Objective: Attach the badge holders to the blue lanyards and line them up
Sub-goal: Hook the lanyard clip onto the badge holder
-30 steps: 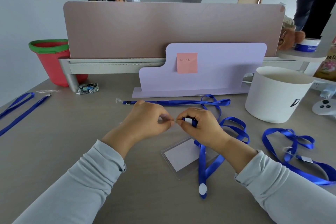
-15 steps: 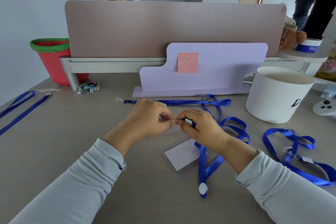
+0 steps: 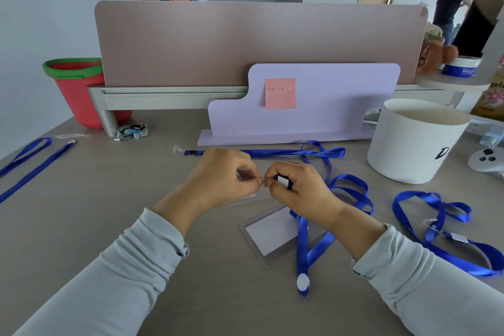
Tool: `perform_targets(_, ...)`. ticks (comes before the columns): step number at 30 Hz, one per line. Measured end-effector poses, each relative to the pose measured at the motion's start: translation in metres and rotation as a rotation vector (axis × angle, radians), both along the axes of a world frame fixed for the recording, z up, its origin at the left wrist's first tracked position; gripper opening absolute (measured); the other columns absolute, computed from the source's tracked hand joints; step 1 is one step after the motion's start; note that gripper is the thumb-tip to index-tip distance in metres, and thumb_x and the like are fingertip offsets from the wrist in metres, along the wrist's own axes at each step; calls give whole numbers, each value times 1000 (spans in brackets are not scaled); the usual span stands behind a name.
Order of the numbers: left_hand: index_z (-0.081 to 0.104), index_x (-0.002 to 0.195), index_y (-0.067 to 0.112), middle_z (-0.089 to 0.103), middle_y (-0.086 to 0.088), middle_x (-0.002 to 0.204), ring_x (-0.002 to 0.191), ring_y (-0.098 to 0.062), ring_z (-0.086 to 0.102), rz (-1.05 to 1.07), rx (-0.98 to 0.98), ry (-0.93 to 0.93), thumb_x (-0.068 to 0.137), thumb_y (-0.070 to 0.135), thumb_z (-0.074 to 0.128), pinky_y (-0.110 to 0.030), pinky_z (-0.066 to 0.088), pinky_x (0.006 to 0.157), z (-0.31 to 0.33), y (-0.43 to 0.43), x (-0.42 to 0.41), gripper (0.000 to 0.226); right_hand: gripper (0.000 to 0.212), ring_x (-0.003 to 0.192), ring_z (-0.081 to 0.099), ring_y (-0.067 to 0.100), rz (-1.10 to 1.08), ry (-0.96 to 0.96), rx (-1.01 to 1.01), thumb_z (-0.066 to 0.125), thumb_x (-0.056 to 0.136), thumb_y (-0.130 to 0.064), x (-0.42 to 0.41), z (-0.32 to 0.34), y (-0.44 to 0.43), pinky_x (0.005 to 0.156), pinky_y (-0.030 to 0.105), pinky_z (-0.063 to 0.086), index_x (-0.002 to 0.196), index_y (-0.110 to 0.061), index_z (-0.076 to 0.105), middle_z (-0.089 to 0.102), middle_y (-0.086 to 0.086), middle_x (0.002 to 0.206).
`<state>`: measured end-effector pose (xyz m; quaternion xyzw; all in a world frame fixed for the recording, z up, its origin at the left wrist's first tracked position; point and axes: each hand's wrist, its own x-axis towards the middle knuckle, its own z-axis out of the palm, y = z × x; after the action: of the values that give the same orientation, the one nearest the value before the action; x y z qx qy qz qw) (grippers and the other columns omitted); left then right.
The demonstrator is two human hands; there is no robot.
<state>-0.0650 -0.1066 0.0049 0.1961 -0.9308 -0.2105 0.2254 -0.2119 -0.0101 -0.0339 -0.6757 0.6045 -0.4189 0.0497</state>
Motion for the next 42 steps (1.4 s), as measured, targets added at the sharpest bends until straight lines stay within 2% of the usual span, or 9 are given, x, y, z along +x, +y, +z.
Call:
perform_targets(3,72,71,19,63,12,64,69,-9,63,10,2,-20,76,20,68,-29,53,68,0,0,0,6,11,65,53,18,-25,-10,42,54,85,-4,-2,0,1,65,26,47,83,-9,64,55,-17,71)
perform_targets(12,74,78,25,69,10,72,69,-2,62,110,86,15,75,27,71,-9,41,60,6,8,-6,5,10,53,42,12,-41,-66,58,53,92,-15,-7,13,11,53,20,37,89,-13,63,58,9,69)
perform_targets(17,75,79,21,63,17,64,63,1,59,119,92,68,77,27,70,-10,39,57,9,20,-26,8,8,59,52,3,-153,-156,61,48,95,-15,-27,22,35,62,17,46,97,-21,53,57,-10,68)
perform_targets(24,71,72,24,68,11,72,72,-3,61,41,69,26,79,34,66,-26,50,67,15,49,-72,13,13,82,56,13,-479,-194,60,49,94,-13,-79,21,96,72,7,42,105,-13,55,59,-8,86)
perform_targets(26,68,68,24,68,10,72,72,-7,61,5,49,6,81,35,65,-29,50,67,17,60,-86,17,17,93,57,14,-552,-140,127,52,92,-15,-92,18,115,84,17,45,108,-13,58,61,-6,96)
perform_targets(29,66,67,21,66,10,69,71,-9,60,-42,34,-7,82,36,62,-27,47,64,18,76,-105,22,36,116,49,13,-654,-70,288,60,87,-27,-112,11,144,97,24,39,122,-22,54,57,-4,120)
perform_targets(32,61,61,24,60,12,61,61,-5,54,-75,27,-21,83,37,62,-22,39,54,18,92,-120,26,77,139,19,22,-712,59,584,68,73,-52,-128,1,171,113,40,24,140,-38,32,31,-7,149)
perform_targets(36,59,61,27,63,12,68,65,-4,55,-88,17,-42,84,39,60,-20,36,53,15,104,-134,25,107,144,-7,30,-745,164,857,66,62,-70,-142,-16,189,116,53,5,145,-43,5,2,-6,157)
perform_targets(42,67,69,18,68,5,73,75,-16,61,-82,46,-29,85,34,59,-33,49,69,14,104,-147,25,78,125,37,20,-707,119,651,62,75,-58,-146,-28,189,105,33,33,141,-33,30,44,-4,135)
